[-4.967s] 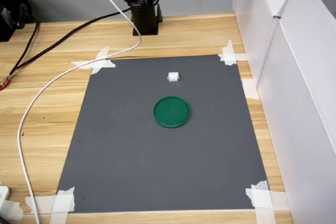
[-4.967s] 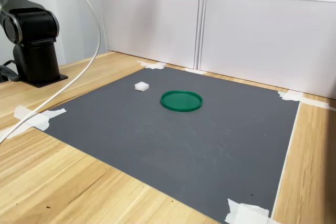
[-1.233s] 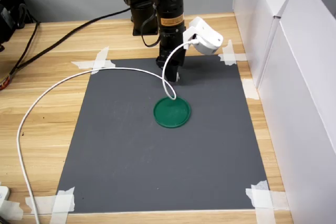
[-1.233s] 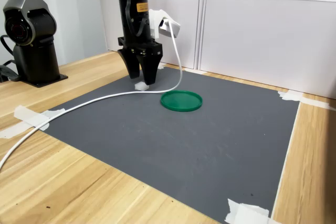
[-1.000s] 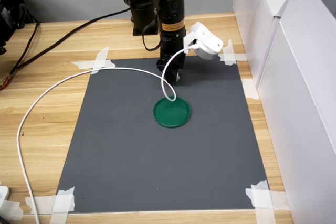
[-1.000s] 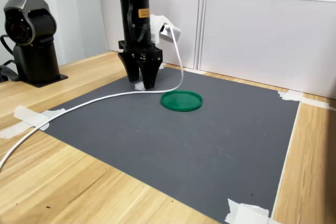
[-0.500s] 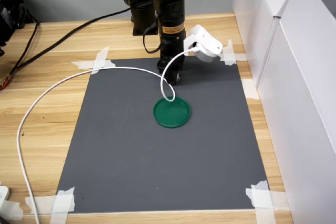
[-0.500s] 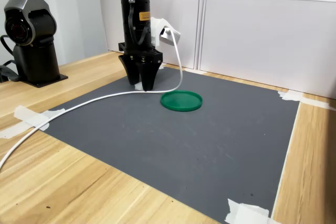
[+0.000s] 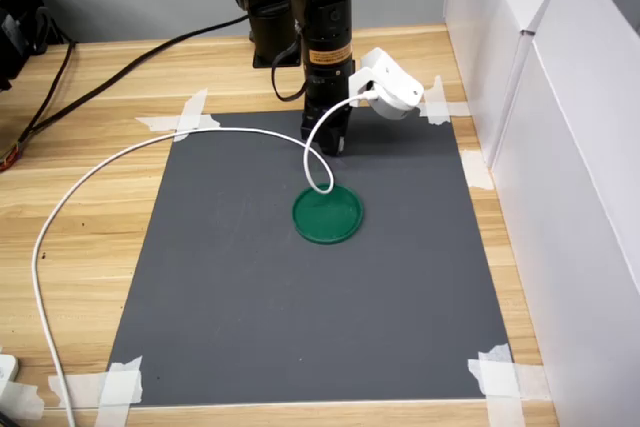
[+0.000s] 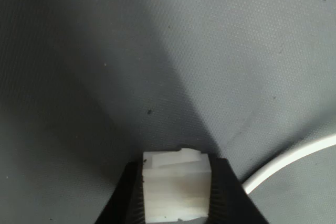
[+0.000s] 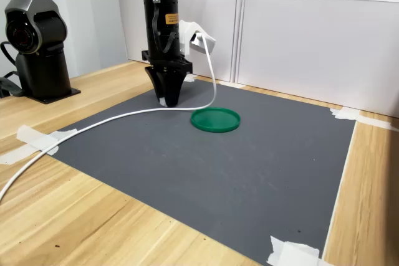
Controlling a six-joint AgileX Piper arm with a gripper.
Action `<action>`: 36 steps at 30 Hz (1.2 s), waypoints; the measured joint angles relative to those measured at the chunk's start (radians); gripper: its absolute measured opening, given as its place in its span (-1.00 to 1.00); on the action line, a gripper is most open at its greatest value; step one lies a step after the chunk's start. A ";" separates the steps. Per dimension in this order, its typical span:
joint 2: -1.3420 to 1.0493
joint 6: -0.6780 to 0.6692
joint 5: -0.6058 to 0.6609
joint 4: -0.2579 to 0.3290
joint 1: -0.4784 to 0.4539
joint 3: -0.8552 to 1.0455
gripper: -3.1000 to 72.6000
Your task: Grasp a white terminal and put it in the green lid.
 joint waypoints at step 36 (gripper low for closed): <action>-0.112 -0.045 0.285 0.119 -0.241 -0.446 -0.19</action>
